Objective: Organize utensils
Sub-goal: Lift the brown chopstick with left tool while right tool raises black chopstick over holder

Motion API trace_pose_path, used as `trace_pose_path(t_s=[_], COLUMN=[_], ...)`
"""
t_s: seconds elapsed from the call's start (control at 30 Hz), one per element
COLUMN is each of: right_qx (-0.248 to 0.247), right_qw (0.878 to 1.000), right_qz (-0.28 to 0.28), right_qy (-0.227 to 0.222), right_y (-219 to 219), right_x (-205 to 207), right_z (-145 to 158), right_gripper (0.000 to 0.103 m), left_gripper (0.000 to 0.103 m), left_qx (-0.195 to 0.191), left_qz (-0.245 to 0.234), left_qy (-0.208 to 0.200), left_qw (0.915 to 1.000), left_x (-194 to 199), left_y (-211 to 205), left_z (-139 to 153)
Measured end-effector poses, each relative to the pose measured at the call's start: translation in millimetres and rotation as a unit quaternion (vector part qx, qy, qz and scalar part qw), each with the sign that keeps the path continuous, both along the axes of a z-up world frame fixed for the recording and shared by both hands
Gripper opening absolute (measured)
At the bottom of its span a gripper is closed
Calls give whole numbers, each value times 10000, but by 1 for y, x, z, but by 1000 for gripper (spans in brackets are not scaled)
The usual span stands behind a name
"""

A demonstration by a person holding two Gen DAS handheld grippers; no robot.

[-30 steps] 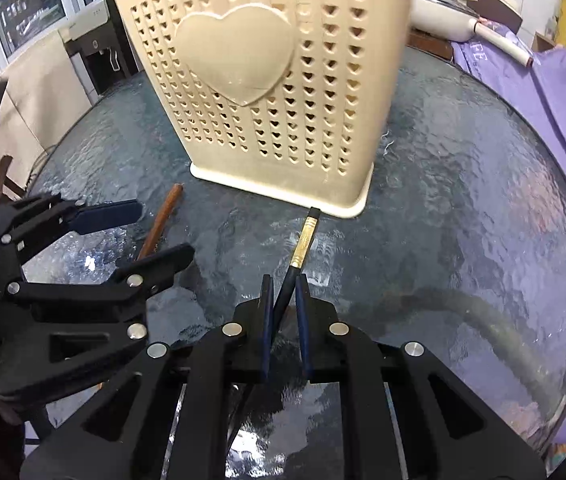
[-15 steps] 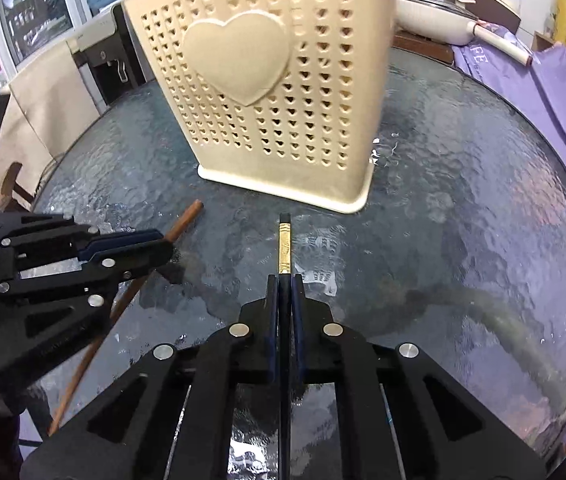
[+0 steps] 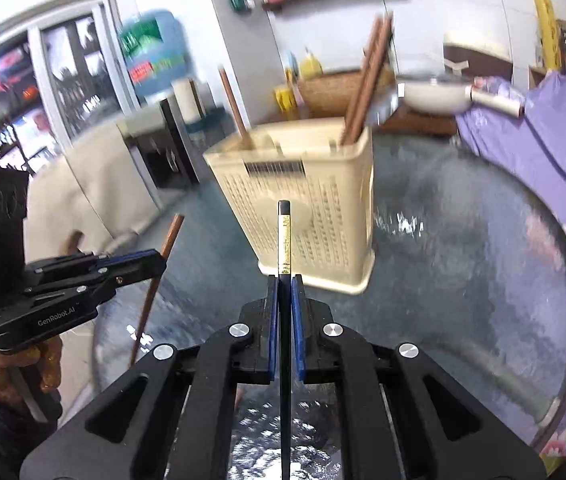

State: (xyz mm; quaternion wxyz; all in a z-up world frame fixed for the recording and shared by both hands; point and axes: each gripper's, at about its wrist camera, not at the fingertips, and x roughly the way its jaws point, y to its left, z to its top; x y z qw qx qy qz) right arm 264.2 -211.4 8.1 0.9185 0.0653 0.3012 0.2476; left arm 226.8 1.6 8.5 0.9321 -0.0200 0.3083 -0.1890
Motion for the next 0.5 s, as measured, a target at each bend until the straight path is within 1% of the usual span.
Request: trace_pose_path(t_s=[0.1,0.23,0.37,0.5], right_qx=[117,89,126,94], right_qw=[9995,9979,9963,9945], right_qz=[76,153,263,359], right_qy=[-278,-617,-809,-984], right_y=[-5,-5,-5,0], right_x=[-10,-21,-25,-21], right_z=[21,45,63,83], right_gripper=[7,7,7,7], left_gripper=[7,7,7,7], left_qx=[-113,-260,-317,-319], left_qz=[-10,-88,-145,-226], left_qy=[-197,-450,-718,-918], left_qw=[9997,9986,9968,9950], left_x=[-11,-19,-25,-22], left_y=[0,3,3,-2], left_z=[14,35,56,74])
